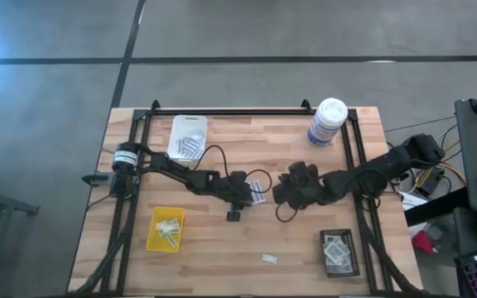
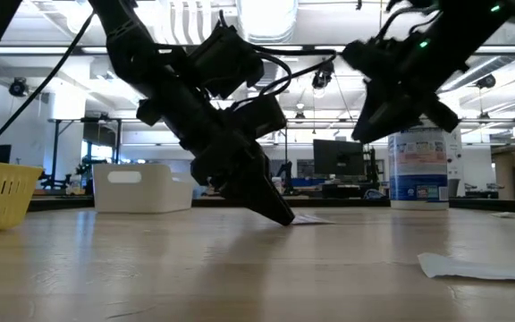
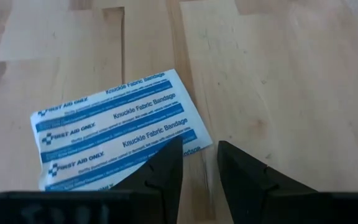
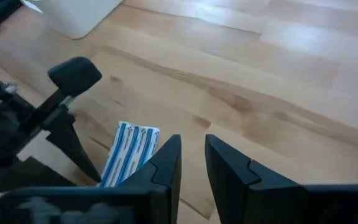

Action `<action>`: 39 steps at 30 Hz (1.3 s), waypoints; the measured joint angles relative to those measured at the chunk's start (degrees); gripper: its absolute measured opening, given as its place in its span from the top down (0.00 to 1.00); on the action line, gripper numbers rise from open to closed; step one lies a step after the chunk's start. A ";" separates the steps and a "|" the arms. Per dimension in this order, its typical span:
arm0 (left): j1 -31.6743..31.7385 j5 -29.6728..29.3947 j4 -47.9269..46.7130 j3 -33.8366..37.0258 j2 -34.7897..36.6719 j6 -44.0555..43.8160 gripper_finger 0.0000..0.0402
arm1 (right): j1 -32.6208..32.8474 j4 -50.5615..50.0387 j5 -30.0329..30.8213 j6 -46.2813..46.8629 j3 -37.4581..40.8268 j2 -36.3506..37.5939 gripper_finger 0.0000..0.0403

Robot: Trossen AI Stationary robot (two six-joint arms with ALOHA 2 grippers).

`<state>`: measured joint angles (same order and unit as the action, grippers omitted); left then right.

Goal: Pick & Place First Aid Supplies
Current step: Put the blue bandage into the white bin

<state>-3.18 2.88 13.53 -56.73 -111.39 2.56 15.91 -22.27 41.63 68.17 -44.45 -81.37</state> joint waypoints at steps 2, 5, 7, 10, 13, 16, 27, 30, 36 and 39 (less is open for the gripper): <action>0.00 0.26 0.47 0.46 0.00 -1.00 0.71 | -2.11 1.55 -3.43 -1.73 0.00 -0.67 0.82; 0.07 0.64 1.08 1.51 0.00 -2.79 0.71 | -5.23 4.24 -9.35 -4.72 0.00 -2.69 0.82; 0.07 0.75 1.13 2.26 0.05 -4.12 0.71 | -7.15 5.83 -12.61 -6.78 0.00 -4.44 0.81; 0.07 0.89 1.15 2.95 0.11 -4.58 0.71 | -9.70 8.11 -16.12 -8.46 0.00 -7.05 0.82; 0.07 0.98 1.00 3.04 0.11 -4.59 0.71 | -12.00 10.04 -20.02 -10.26 0.00 -9.72 0.82; 0.07 1.00 1.07 3.12 0.11 -4.59 0.71 | -13.95 12.53 -23.51 -12.74 0.00 -12.12 0.83; 0.04 1.08 1.63 3.33 0.00 -4.37 0.71 | -18.90 19.97 -29.06 -19.38 0.00 -14.42 0.76; 0.04 1.09 1.70 3.35 -0.03 -4.37 0.71 | -20.15 22.76 -31.76 -20.63 -0.02 -15.14 0.73; 0.04 1.09 1.98 3.41 -0.07 -4.26 0.71 | -20.95 28.27 -34.55 -21.45 -0.04 -18.37 0.69; 0.04 1.11 2.02 3.43 -0.09 -4.26 0.71 | -20.95 28.98 -35.38 -20.19 -0.04 -19.80 0.68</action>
<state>-3.14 3.99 15.55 -53.30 -111.48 -1.69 -5.04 6.71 6.25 47.99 -44.49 -101.17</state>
